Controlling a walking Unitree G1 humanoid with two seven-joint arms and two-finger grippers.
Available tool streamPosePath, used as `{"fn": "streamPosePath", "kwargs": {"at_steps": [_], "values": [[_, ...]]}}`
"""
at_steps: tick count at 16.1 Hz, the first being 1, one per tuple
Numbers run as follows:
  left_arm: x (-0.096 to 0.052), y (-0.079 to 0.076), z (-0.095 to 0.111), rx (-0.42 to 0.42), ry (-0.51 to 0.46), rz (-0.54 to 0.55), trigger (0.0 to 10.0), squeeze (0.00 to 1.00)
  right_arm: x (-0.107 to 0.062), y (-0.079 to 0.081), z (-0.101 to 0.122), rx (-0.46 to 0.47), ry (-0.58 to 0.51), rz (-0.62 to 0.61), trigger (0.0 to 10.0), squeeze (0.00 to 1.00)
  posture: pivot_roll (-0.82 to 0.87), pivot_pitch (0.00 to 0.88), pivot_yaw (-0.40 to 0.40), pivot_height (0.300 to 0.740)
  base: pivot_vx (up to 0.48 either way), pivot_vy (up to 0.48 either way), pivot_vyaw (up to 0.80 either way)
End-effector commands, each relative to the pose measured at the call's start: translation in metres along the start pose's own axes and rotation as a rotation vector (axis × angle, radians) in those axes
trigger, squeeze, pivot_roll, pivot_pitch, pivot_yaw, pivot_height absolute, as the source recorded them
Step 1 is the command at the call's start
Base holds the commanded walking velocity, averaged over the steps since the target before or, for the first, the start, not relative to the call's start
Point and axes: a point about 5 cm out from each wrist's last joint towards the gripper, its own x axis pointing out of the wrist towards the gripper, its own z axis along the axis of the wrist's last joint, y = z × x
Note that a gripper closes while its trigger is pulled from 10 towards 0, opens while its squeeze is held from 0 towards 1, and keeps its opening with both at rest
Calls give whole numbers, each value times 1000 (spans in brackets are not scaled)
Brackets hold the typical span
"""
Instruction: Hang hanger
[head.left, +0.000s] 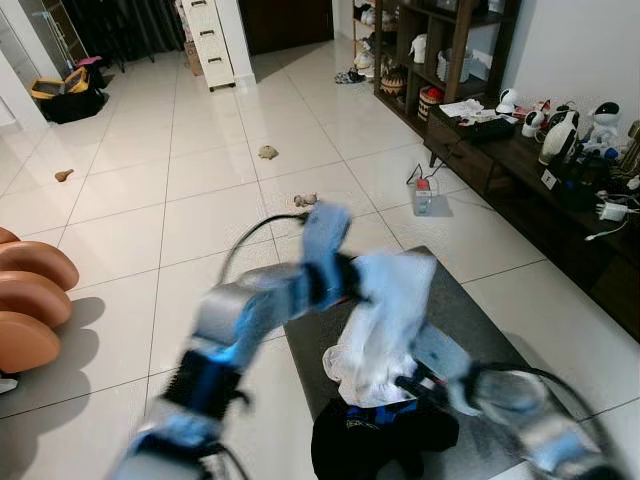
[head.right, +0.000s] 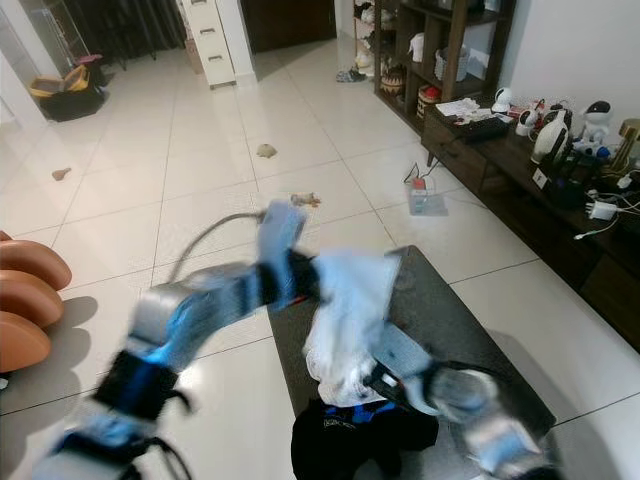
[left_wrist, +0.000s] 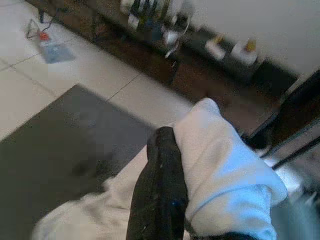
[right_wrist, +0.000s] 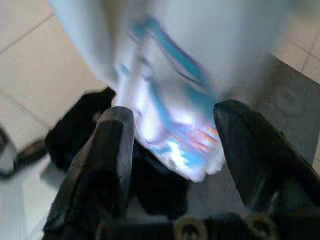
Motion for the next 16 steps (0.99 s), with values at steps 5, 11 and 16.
{"fn": "streamPosePath", "kwargs": {"at_steps": [5,11,16], "values": [[-35,12,-35,271,162,-206,0,0,-25,-13,-3,-131,61,60,10000,0,-33,38,80,740,0,0,0],[-46,2,-52,390,217,-417,0,0,-39,-25,35,-226,-107,183,10000,0,-39,44,76,740,0,0,0],[-52,4,-62,496,284,-446,0,0,-49,-10,38,-351,-99,441,10000,0,-38,58,73,740,0,0,0]]}}
